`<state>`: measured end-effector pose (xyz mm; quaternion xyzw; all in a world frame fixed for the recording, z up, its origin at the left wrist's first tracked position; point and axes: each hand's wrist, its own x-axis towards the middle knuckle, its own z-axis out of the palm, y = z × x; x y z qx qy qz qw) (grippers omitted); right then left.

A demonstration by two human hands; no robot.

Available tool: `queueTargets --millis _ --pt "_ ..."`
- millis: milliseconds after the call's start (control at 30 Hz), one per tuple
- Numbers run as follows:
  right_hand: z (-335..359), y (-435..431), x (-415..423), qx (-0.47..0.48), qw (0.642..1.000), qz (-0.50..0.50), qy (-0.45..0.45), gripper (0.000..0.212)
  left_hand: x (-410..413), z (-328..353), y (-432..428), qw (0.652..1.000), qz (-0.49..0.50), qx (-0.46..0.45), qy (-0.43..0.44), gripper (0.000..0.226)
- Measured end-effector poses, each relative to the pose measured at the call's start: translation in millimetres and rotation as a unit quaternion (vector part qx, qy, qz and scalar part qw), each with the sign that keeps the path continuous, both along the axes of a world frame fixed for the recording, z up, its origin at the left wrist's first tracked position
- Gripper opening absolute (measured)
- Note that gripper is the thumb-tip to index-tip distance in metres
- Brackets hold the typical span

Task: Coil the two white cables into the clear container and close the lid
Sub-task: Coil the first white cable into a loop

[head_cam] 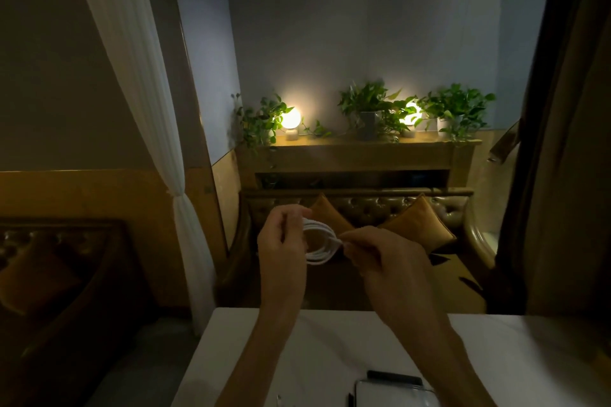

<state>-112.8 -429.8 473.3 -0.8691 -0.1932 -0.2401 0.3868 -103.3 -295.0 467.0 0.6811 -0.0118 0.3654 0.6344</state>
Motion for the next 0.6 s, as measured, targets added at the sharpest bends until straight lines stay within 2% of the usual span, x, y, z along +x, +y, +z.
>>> queueTargets --millis 100,167,233,300,367,433,500,600 --pt "-9 -4 -1 0.083 0.995 0.002 -0.052 0.027 1 7 -6 0.980 -0.089 -0.164 0.067 0.026" --pt "-13 -3 -5 0.190 0.981 0.040 0.023 0.034 2 9 -9 0.953 -0.148 -0.248 0.093 0.027" --pt "-18 4 -10 0.253 0.951 0.097 0.146 0.056 1 7 -13 0.926 -0.197 -0.315 0.073 0.029" --pt "-26 15 -13 0.298 0.915 0.154 0.223 0.058 -5 4 -18 0.915 -0.223 -0.329 0.074 0.033" --pt "-30 26 -12 0.359 0.889 0.156 0.237 0.049 -9 -4 -22 0.916 -0.228 -0.320 0.083 0.032" --pt "-32 29 -5 0.376 0.898 0.119 0.198 0.031 -14 -11 -24 0.927 -0.220 -0.289 0.096 0.029" --pt "-32 24 4 0.363 0.912 0.115 0.150 0.023 -18 -20 -21 0.939 -0.208 -0.249 0.113 0.028" --pt "-27 6 18 0.286 0.927 0.159 0.183 0.021 -27 -26 -7 0.919 -0.256 -0.267 0.134 0.034"
